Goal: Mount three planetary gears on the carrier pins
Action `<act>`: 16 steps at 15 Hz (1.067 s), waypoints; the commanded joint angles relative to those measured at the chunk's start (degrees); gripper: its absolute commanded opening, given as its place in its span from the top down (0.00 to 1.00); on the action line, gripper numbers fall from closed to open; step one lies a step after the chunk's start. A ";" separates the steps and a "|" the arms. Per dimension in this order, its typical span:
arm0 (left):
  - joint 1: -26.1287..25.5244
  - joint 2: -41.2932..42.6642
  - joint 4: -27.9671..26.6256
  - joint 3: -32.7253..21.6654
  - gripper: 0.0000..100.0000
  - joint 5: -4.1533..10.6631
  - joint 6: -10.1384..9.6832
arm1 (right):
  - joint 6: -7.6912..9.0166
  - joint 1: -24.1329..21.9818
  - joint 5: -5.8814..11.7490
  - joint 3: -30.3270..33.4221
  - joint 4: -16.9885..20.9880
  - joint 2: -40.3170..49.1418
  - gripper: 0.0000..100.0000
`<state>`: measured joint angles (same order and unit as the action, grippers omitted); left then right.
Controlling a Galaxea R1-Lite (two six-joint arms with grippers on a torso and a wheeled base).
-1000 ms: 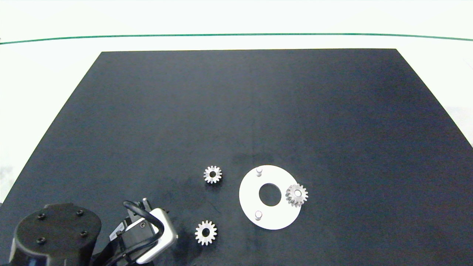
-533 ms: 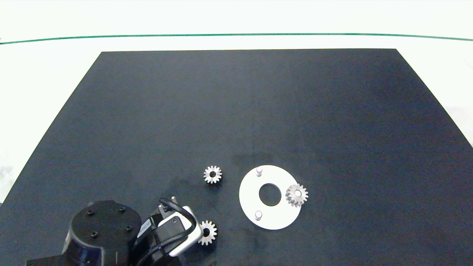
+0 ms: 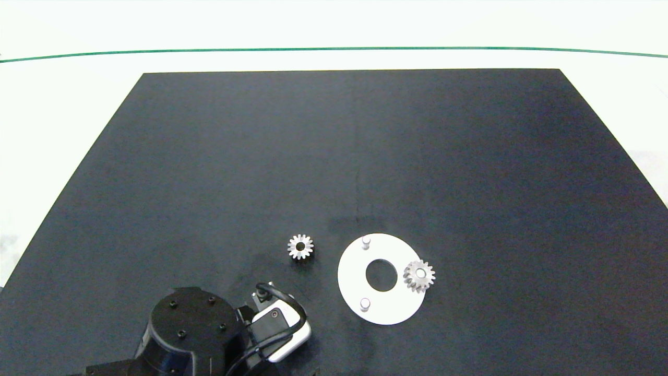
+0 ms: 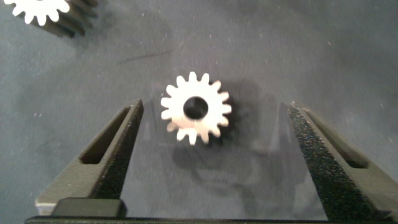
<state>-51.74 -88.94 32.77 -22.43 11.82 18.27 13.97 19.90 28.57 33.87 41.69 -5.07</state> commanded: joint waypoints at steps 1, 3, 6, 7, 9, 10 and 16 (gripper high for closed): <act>-0.12 -1.67 0.72 -0.95 0.15 0.30 0.18 | 0.09 0.06 0.17 0.06 0.14 -0.20 0.00; 0.06 -1.41 0.63 -1.48 0.18 0.30 0.27 | 0.09 0.06 0.17 0.15 0.14 -0.20 0.00; -0.03 -0.97 0.54 -1.48 0.24 0.30 0.45 | 0.09 0.06 0.17 0.50 0.14 -0.20 0.00; -0.03 -0.97 0.54 -1.48 0.27 0.30 0.45 | 0.09 0.06 0.17 0.50 0.14 -0.03 0.00; -0.03 -0.97 0.54 -1.21 0.30 0.30 0.45 | 0.09 0.06 0.17 0.41 0.23 0.50 0.00; -0.03 -1.06 0.54 -1.04 0.33 0.30 0.53 | 0.09 0.06 0.17 0.32 0.23 0.59 0.00; 0.32 -2.46 0.63 -1.65 0.45 0.48 0.62 | 0.18 0.23 0.17 0.24 0.41 1.38 0.00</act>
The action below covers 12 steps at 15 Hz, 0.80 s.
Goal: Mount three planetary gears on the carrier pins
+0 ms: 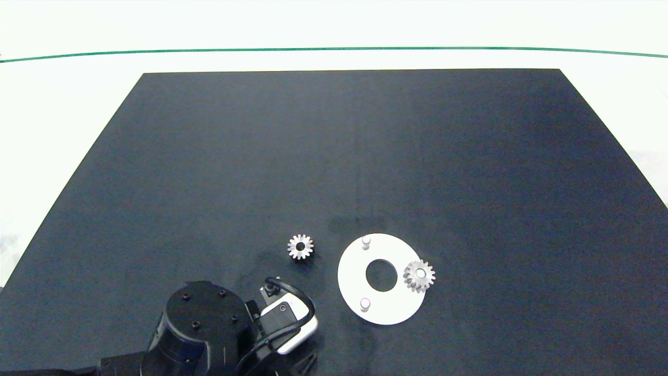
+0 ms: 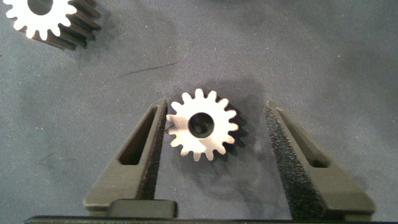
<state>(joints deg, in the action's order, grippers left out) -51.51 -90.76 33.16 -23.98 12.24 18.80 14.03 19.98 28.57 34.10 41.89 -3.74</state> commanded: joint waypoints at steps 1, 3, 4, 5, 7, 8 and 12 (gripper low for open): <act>0.18 -0.91 0.33 -0.10 0.46 0.07 0.10 | 0.12 0.15 0.17 0.00 0.21 0.05 0.00; 0.27 -1.35 0.33 -0.10 0.51 0.07 0.19 | 0.03 0.15 0.17 0.00 0.21 0.05 0.00; 0.27 -1.44 0.33 -0.10 0.52 0.07 0.19 | 0.12 0.15 0.17 0.00 0.21 0.05 0.00; 0.27 -1.70 0.33 -0.10 0.54 0.07 0.19 | 0.12 0.15 0.17 0.00 0.21 0.05 0.00; 0.27 -1.97 0.33 0.07 0.58 -0.02 0.10 | 0.12 0.15 0.17 0.00 0.21 0.14 0.00; 0.27 -1.97 0.33 -0.02 0.60 -0.02 0.10 | 0.12 0.15 0.17 0.00 0.21 0.14 0.00; 0.27 -1.70 0.33 -0.19 0.69 -0.02 0.63 | 0.12 0.15 0.17 0.00 0.21 0.14 0.00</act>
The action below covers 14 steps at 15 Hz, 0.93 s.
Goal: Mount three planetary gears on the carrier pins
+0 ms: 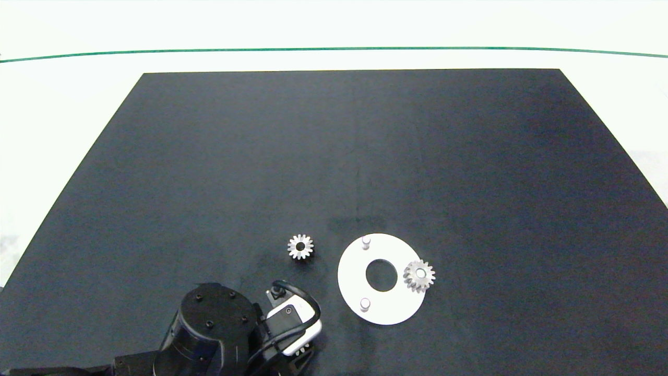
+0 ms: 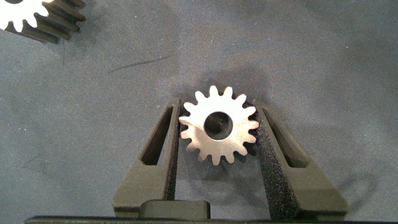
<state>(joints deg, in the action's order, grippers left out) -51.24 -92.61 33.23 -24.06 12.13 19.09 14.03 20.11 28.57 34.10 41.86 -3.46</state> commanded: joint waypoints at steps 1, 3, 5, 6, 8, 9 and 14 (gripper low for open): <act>0.08 0.15 0.25 -0.02 0.70 0.09 0.33 | 0.12 0.01 0.17 0.00 0.24 -0.14 0.00; 0.35 0.15 0.25 -0.02 0.75 0.09 0.42 | 0.12 0.01 0.17 0.00 0.24 -0.23 0.00; 0.26 -0.02 0.25 -0.02 0.78 0.09 0.77 | 0.03 0.01 0.17 -0.26 0.24 0.03 0.00; 0.26 -0.02 0.25 -0.19 0.81 0.09 0.77 | 0.12 0.01 0.17 -0.17 0.24 0.12 0.00; 0.00 0.77 0.25 -0.63 0.84 0.09 0.60 | 0.12 -0.08 0.17 -0.26 0.33 0.21 0.00; -0.18 1.73 0.25 -0.98 0.87 0.18 0.60 | 0.12 -0.08 0.17 -0.26 0.33 0.21 0.00; -3.61 5.60 -6.51 -6.61 0.87 1.49 1.21 | 0.12 -0.16 0.17 -0.79 0.33 0.21 0.00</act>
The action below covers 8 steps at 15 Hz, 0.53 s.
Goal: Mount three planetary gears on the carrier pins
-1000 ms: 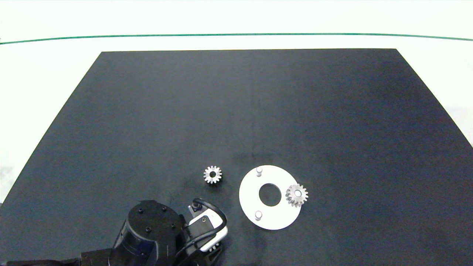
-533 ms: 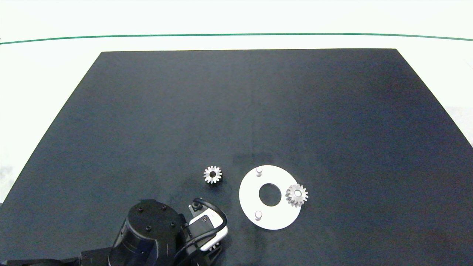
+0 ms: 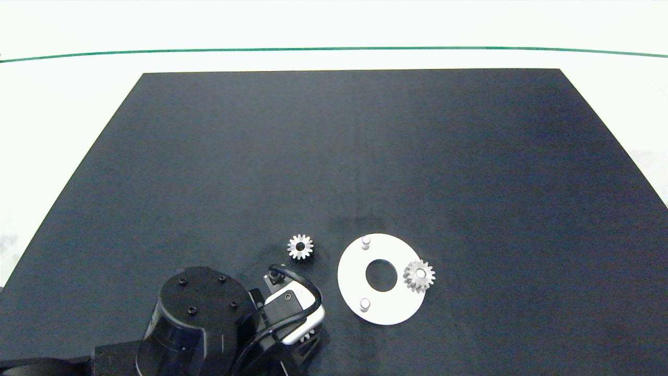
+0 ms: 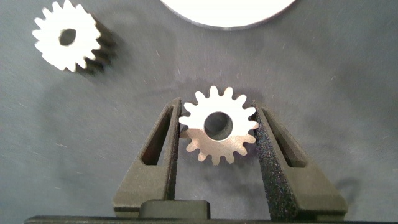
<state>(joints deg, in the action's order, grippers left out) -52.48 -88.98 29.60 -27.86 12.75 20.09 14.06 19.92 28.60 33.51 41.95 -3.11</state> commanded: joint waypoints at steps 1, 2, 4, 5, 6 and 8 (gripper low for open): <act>-3.86 1.97 -4.29 -3.87 0.87 1.40 0.12 | 0.09 0.03 0.14 -0.20 0.15 -0.23 0.00; -5.00 1.70 -5.25 -5.28 0.87 1.93 0.12 | 0.18 0.12 0.14 -0.38 0.15 -0.23 0.00; -5.26 1.44 -8.94 -9.23 0.87 2.01 0.21 | 0.18 0.03 0.14 -0.47 0.15 -0.14 0.00; -6.05 1.53 -13.51 -13.10 0.87 2.10 0.21 | 0.18 0.12 0.14 -0.47 0.15 -0.32 0.00; -6.41 1.26 -16.77 -15.56 0.87 2.28 0.21 | 0.18 0.12 0.14 -0.47 0.06 -0.23 0.00; -7.37 -1.99 -18.61 -18.81 0.87 2.89 0.21 | 0.18 0.03 0.14 -0.38 -0.02 -0.14 0.00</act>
<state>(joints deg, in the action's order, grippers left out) -58.98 -88.77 11.52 -44.13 15.32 20.15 14.14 19.98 28.60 33.07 41.69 -3.22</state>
